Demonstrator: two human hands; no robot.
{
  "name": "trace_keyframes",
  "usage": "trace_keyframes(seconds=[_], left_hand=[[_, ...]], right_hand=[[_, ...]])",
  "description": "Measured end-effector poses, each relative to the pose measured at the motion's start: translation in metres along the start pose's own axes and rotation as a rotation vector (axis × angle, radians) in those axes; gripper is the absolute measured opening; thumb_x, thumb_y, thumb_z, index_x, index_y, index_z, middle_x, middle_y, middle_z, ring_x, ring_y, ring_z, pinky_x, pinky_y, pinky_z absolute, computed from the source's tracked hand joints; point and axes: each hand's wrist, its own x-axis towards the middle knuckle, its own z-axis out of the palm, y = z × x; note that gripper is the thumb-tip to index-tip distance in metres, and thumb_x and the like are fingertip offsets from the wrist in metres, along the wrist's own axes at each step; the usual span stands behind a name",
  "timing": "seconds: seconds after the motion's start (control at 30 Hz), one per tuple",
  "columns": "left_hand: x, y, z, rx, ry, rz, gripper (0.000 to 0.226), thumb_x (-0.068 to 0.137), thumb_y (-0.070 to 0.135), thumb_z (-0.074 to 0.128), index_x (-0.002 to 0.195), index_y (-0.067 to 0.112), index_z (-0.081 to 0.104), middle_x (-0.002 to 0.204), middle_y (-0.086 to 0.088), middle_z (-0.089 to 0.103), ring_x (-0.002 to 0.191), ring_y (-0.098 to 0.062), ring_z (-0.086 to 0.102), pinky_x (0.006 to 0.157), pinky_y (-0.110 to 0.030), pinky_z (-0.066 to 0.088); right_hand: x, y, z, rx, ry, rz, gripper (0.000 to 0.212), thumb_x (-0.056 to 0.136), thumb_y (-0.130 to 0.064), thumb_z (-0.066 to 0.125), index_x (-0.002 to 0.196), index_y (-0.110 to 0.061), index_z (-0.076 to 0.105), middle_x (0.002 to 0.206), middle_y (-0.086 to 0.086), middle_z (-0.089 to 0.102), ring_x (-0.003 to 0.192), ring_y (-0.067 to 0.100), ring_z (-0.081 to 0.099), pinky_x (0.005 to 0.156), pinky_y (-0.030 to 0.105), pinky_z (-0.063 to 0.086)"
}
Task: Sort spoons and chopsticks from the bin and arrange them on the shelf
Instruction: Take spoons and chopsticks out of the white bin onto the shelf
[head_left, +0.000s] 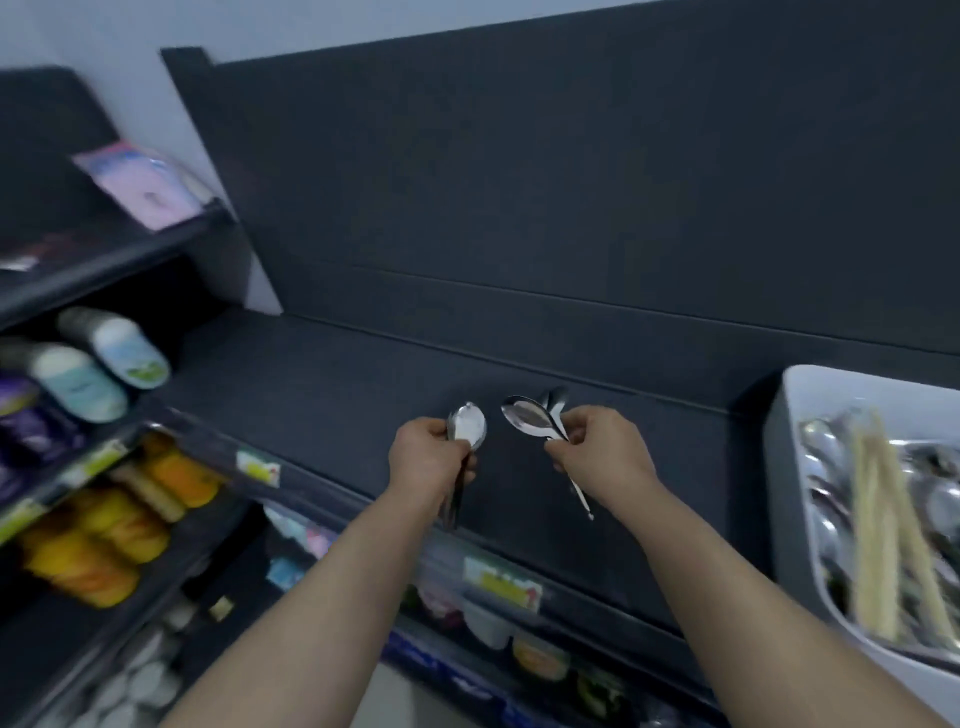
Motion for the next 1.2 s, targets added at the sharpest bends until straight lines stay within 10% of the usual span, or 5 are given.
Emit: trace_keyframes(seconds=[0.4,1.0,1.2], left_hand=[[0.107,-0.023,-0.189,0.041,0.099,0.000,0.024,0.079,-0.003,0.072,0.098,0.007,0.061,0.083,-0.008,0.069,0.058,-0.020,0.066,0.066,-0.042,0.061],[0.286,-0.022,-0.247,0.299,0.086,-0.017,0.037,0.073,0.014,0.082,0.094,0.019,0.053,0.094,-0.003,0.067,0.083,-0.023,0.068,0.075,-0.043,0.059],[0.314,-0.033,-0.261,0.567,0.022,0.110,0.036,0.077,0.026,0.077,0.104,0.013,0.057,0.103,-0.003,0.066,0.098,-0.022,0.062,0.082,-0.035,0.052]], right_hand=[[0.039,-0.141,0.183,0.052,-0.037,-0.015,0.015,0.079,-0.024,0.063,0.075,-0.038,0.057,0.084,-0.008,0.069,0.082,0.020,0.069,0.070,0.044,0.059],[0.174,-0.214,0.288,-0.342,-0.078,-0.034,0.020,0.085,-0.014,0.053,0.103,-0.017,0.061,0.093,0.003,0.064,0.088,0.028,0.063,0.065,0.030,0.048],[0.177,-0.239,0.321,-0.467,-0.133,-0.091,0.032,0.088,-0.041,0.059,0.105,-0.014,0.059,0.103,0.006,0.062,0.092,0.026,0.059,0.066,0.029,0.042]])
